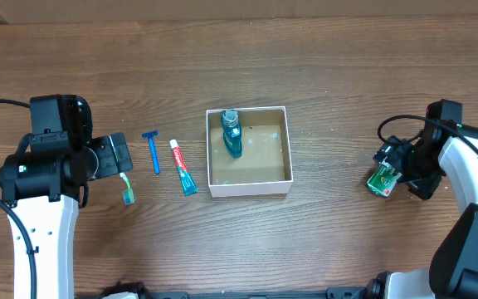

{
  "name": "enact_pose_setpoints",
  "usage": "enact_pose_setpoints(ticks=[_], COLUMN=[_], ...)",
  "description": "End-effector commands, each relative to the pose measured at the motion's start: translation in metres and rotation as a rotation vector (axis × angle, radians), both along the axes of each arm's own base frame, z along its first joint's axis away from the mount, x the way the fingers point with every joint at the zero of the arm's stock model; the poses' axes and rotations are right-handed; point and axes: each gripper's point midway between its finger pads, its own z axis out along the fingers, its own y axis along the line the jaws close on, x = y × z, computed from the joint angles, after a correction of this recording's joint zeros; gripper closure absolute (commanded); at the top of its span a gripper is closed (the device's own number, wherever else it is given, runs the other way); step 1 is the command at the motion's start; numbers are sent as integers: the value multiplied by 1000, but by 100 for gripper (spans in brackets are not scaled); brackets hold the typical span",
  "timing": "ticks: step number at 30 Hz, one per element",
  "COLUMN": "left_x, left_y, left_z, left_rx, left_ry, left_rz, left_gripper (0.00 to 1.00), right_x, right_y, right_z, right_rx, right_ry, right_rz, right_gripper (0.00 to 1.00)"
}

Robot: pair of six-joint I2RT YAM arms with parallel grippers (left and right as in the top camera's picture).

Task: Pack container
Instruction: 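Move the right gripper to the green Dettol soap and grasp it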

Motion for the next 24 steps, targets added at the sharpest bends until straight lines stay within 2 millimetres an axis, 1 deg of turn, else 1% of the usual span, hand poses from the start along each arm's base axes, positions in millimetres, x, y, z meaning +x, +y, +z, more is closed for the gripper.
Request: enact_pose_setpoints(ticks=[1,8,10,14,16,19,21,24], left_x=[4,4,4,4,4,4,4,4], left_y=[0,0,0,0,0,0,0,0], left_z=[7,7,7,7,7,7,7,7], left_rx=[-8,-8,-8,-8,-8,-8,-8,-8], left_ry=[-24,-25,-25,-25,-25,-25,-25,-24], left_rz=[6,6,6,6,6,6,6,6], left_gripper=[0,0,0,0,0,0,0,0], right_x=[9,5,3,2,1,1,1,1], right_y=[4,5,4,3,4,4,4,4], right_z=[-10,-39,-44,-44,-44,-44,-44,-44], right_rx=[19,31,31,25,26,26,26,26], right_ry=[-11,71,86,90,93,94,94,94], right_rz=[7,11,11,10,10,10,10,10], right_gripper=[0,0,0,0,6,23,30,32])
